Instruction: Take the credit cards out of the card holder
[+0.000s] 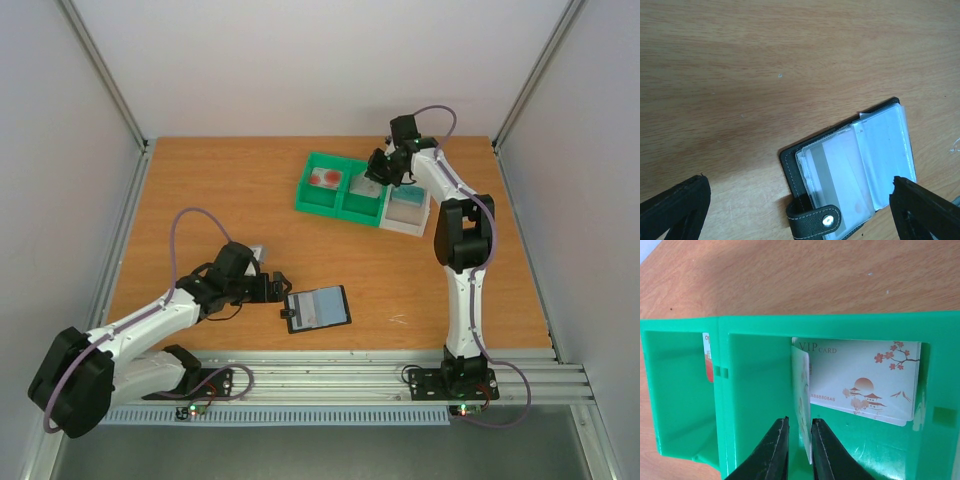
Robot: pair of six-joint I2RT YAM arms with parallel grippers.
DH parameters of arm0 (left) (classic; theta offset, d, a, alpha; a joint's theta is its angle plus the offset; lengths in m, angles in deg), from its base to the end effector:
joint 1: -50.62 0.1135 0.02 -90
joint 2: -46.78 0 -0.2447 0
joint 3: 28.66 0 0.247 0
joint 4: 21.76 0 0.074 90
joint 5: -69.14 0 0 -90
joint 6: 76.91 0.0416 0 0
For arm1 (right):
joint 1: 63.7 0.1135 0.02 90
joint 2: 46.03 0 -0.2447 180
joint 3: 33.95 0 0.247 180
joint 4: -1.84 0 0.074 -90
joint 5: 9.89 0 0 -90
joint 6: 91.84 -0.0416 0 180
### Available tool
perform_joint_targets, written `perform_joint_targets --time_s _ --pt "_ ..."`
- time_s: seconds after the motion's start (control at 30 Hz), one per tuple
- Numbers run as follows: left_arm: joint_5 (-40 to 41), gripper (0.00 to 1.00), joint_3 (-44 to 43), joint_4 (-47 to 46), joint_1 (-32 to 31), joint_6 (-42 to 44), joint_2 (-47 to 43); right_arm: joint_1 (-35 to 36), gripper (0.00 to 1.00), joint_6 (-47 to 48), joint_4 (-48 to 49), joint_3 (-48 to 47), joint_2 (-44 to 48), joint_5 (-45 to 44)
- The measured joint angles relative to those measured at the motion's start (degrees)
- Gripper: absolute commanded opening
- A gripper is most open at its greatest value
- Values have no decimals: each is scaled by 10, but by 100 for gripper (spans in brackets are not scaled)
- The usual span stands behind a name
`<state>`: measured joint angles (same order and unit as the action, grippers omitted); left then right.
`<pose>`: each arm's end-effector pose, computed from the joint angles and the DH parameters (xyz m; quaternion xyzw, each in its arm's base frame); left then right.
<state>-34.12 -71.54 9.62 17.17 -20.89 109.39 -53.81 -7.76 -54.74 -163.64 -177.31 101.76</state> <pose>0.1715 -0.1247 0.1583 0.0341 0.9368 -0.2741 0.2146 0.4779 0.0989 0.1948 -0.0842 0.9422 0.2159 0.2419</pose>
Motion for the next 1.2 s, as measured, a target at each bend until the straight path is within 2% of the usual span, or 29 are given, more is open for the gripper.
perform_joint_targets --time_s 0.47,0.6,0.7,0.87,1.2 --pt "2 93 0 0 0 1 -17 0 21 3 -60 -39 -1 -63" --pt "0 89 0 1 0 -1 -22 4 22 3 -74 -39 -1 -65" --pt "-4 82 0 5 0 -3 -22 10 23 4 -77 -32 9 -66" --pt "-21 76 -3 18 0 -8 -15 31 24 3 -74 38 83 -61" --pt "-68 72 -3 30 1 -27 4 89 25 -10 -6 281 315 -13"
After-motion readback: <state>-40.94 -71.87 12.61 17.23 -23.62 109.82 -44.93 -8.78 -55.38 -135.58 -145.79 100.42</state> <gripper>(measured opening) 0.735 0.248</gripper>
